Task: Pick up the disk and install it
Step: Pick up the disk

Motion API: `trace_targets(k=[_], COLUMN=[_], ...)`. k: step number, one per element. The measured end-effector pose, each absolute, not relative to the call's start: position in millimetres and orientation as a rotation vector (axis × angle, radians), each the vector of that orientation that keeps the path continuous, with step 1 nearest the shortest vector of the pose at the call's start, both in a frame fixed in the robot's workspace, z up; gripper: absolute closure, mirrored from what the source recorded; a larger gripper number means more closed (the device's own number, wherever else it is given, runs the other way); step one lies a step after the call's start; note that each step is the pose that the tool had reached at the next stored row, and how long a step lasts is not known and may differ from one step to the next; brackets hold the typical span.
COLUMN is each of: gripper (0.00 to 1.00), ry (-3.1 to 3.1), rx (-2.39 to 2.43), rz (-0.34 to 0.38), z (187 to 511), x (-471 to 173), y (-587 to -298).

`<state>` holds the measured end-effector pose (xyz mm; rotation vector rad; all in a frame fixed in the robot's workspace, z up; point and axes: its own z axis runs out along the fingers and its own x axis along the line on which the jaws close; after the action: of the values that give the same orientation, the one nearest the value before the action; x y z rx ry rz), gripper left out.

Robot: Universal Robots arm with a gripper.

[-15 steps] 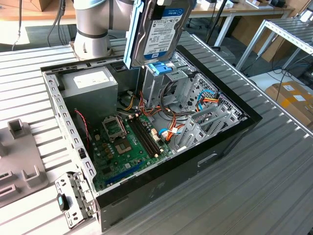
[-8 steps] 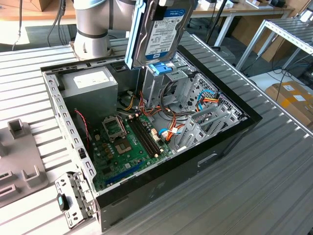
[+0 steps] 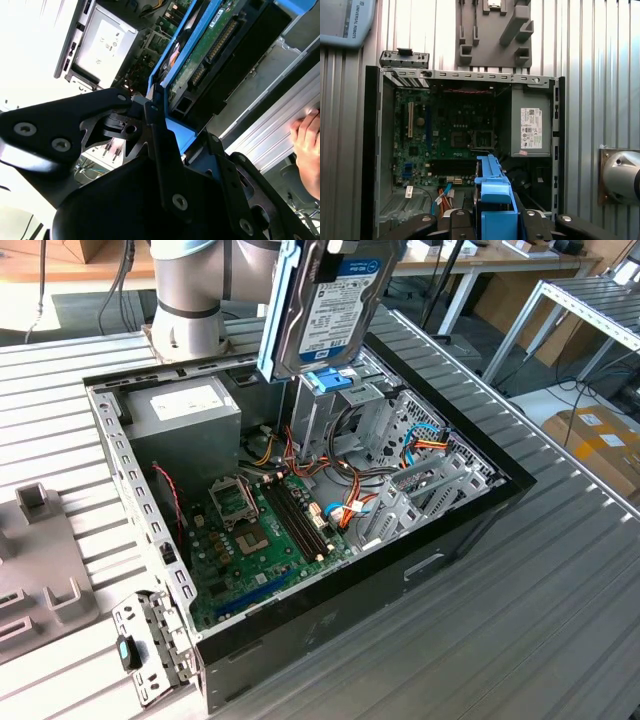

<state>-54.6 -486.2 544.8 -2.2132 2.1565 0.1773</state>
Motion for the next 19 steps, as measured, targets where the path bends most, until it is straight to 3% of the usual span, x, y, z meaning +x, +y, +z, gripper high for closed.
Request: trace_targets(k=[19], gripper=[0.63], ry=[2.157], rx=[-2.213], rz=[0.177], z=[543.3], x=[-49.2], y=[-490.2])
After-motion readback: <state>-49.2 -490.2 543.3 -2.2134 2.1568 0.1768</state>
